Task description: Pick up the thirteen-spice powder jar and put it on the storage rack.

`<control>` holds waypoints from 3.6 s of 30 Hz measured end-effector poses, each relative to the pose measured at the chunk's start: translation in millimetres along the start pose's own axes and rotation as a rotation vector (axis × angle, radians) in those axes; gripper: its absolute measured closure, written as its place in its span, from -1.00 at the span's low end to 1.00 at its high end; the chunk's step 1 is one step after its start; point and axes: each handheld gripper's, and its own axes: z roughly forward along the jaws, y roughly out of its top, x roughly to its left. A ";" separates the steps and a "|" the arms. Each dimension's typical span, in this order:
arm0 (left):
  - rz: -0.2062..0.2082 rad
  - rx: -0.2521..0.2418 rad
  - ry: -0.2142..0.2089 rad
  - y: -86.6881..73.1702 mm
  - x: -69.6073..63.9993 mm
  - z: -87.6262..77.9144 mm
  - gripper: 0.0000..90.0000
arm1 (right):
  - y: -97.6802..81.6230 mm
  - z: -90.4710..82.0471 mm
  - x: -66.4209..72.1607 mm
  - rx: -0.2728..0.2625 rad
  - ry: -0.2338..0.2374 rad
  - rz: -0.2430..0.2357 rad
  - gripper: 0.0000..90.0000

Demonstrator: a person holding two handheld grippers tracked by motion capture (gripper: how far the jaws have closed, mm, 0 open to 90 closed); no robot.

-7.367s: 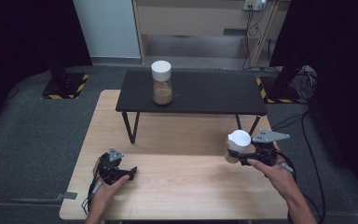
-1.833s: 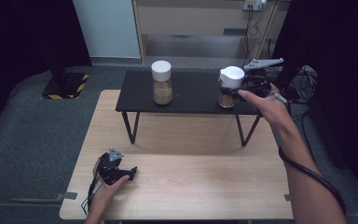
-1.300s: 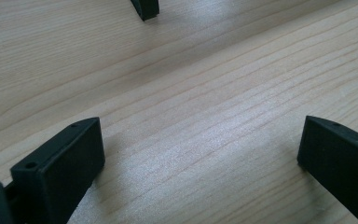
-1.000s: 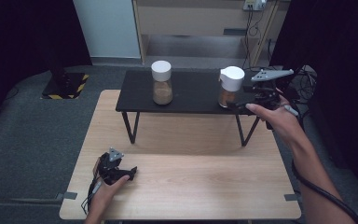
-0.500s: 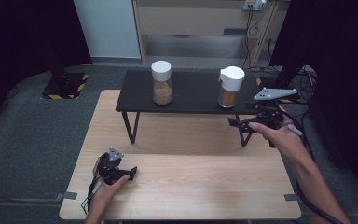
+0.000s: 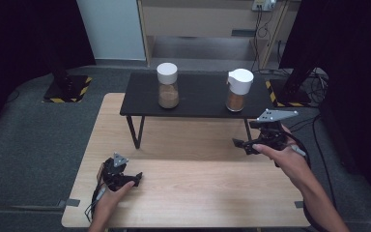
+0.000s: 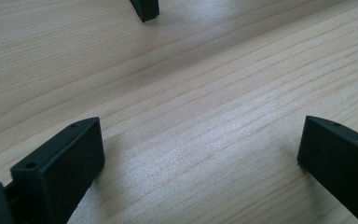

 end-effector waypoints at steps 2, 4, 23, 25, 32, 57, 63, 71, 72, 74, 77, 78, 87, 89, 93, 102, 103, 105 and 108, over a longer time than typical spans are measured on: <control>0.000 0.000 0.000 0.0 0.0 0.0 -1.00 | -4.7 4.1 1.8 0.003 0.005 0.001 -0.85; 0.000 0.000 0.000 0.0 0.0 0.0 -1.00 | -9.8 8.0 3.8 0.007 0.007 -0.002 -0.86; 0.000 0.000 -0.001 0.0 0.1 0.0 -1.00 | -77.5 40.2 6.4 0.030 -0.038 0.049 -0.86; 0.000 0.000 0.000 0.0 0.1 0.0 -1.00 | -85.0 42.1 6.1 0.033 -0.051 0.059 -0.87; 0.000 0.000 0.000 0.0 -0.1 0.0 -1.00 | -107.6 48.4 8.0 0.057 -0.103 0.079 -0.87; -0.008 0.000 0.008 0.7 -2.5 0.7 -1.00 | -139.2 54.9 12.5 0.102 -0.141 0.078 -0.89; -0.009 0.000 0.008 3.4 -4.4 3.6 -1.00 | -145.6 55.7 13.6 0.105 -0.138 0.092 -0.90; -0.009 0.000 0.008 3.4 -4.4 3.6 -1.00 | -148.9 57.5 16.6 0.129 -0.134 0.087 -0.89; -0.009 0.000 0.008 3.4 -4.4 3.6 -1.00 | -148.9 58.0 17.1 0.132 -0.131 0.087 -0.89; -0.009 0.000 0.008 3.4 -4.4 3.6 -1.00 | -148.7 58.9 18.5 0.135 -0.128 0.080 -0.89; -0.009 0.000 0.008 3.4 -4.4 3.6 -1.00 | -148.6 61.1 20.2 0.138 -0.124 0.082 -0.89; -0.009 0.000 0.008 3.4 -4.4 3.6 -1.00 | -148.9 61.8 20.7 0.138 -0.122 0.082 -0.90; -0.008 0.000 0.008 3.4 -4.3 3.6 -1.00 | -153.7 67.1 24.1 0.163 -0.120 0.081 -0.90; -0.008 0.000 0.008 3.4 -4.3 3.6 -1.00 | -155.0 67.3 23.4 0.163 -0.120 0.085 -0.90; -0.008 0.000 0.008 3.4 -4.3 3.6 -1.00 | -155.5 69.3 24.4 0.171 -0.122 0.077 -0.93; -0.007 -0.001 0.010 3.1 -4.9 3.4 -1.00 | -158.0 67.3 31.1 0.169 -0.139 0.087 -0.94; -0.006 -0.002 0.011 2.8 -5.4 3.2 -1.00 | -158.1 67.1 31.5 0.169 -0.140 0.088 -0.94; -0.002 -0.002 0.007 1.9 -6.4 2.3 -1.00 | -158.3 66.9 33.2 0.169 -0.145 0.095 -0.94; 0.008 0.000 0.000 1.1 -7.9 0.9 -1.00 | -158.7 66.5 33.9 0.169 -0.147 0.095 -0.94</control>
